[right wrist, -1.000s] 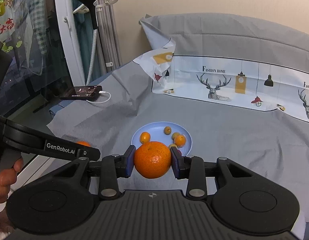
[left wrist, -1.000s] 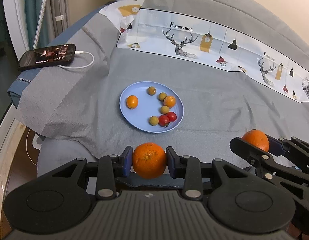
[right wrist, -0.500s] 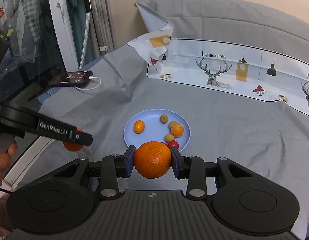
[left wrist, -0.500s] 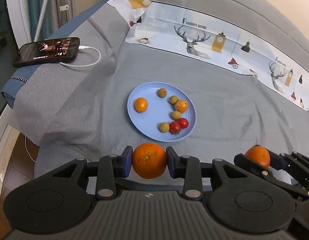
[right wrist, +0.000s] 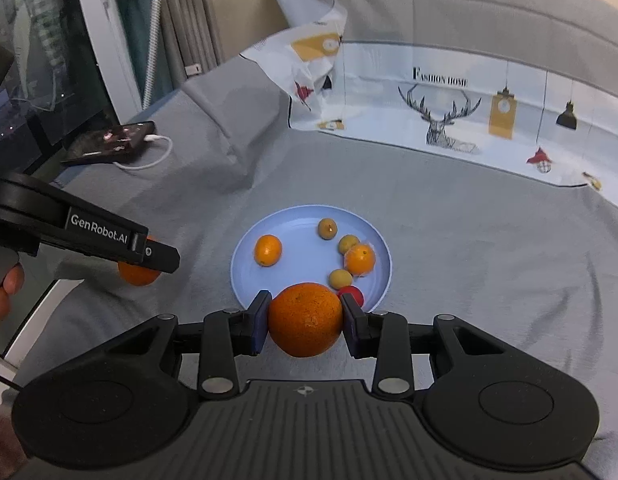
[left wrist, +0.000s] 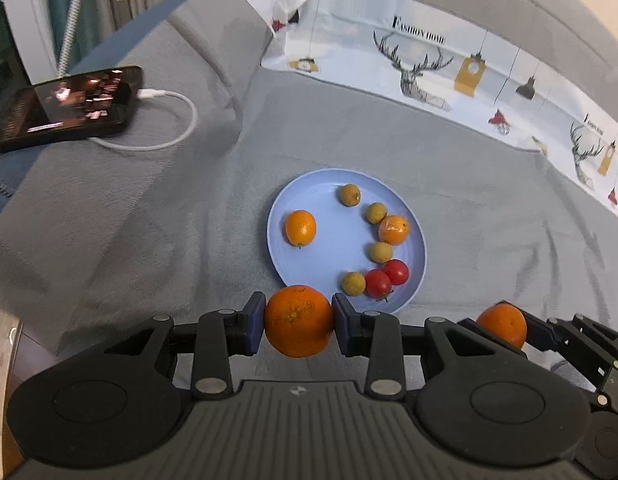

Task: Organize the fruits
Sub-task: 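Carry both held tangerines over the blue plate, then open both grippers to drop the tangerines onto the plate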

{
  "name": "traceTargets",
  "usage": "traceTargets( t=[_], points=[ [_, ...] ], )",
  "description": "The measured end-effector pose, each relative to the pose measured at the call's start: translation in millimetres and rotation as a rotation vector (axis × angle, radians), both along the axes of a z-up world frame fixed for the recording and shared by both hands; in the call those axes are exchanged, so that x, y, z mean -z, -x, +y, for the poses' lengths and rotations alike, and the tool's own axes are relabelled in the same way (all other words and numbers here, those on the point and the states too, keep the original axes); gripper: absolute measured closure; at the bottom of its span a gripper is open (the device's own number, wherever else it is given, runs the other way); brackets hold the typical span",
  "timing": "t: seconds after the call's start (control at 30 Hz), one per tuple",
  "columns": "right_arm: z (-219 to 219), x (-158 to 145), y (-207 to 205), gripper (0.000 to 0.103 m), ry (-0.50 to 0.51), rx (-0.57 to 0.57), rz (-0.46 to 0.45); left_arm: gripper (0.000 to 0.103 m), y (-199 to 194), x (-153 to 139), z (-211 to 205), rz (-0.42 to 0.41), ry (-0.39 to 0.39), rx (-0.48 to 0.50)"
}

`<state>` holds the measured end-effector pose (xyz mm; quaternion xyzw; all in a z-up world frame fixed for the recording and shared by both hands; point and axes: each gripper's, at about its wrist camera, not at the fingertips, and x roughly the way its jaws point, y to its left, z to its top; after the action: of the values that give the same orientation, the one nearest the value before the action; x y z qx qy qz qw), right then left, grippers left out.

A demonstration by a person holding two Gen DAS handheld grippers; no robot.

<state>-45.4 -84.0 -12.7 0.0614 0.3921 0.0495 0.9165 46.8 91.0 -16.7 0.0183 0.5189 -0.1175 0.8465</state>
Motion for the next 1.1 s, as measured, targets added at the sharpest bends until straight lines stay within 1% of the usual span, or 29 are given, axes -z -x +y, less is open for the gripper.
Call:
traceTargets(
  t=[0.17,0.37,0.57,0.83,0.97,1.03,1.07,1.1],
  points=[
    [-2.2,17.6,-26.8,0.064,-0.008,-0.001,0.034,0.064,-25.1,22.1,-15.9,0.038,-0.027,0.030],
    [-10.8,42.0,-59.7,0.064,-0.005,-0.003,0.081,0.064,-50.0,44.4,-34.7,0.055,-0.060,0.057],
    [-18.6,59.9,-86.3,0.064,-0.005,-0.014,0.114,0.064,-74.3,63.4,-47.8,0.071,-0.090,0.071],
    [-23.8,83.7,-111.0,0.064,0.000,-0.042,0.148,0.064,-99.0,80.5,-53.4,0.084,-0.119,0.067],
    [-25.9,91.5,-123.6,0.064,0.007,-0.045,0.144,0.063,-106.7,84.9,-55.8,0.062,-0.141,0.070],
    [-23.8,93.3,-129.6,0.063,0.013,-0.058,0.134,0.041,-109.5,83.3,-56.0,0.061,-0.137,0.076],
    [-23.2,93.2,-131.8,0.058,0.015,-0.062,0.127,0.010,-109.7,80.3,-55.6,0.058,-0.131,0.072],
    [-22.2,91.6,-132.5,0.040,0.018,-0.064,0.122,0.001,-108.1,76.1,-54.5,0.046,-0.125,0.064]
  ],
)
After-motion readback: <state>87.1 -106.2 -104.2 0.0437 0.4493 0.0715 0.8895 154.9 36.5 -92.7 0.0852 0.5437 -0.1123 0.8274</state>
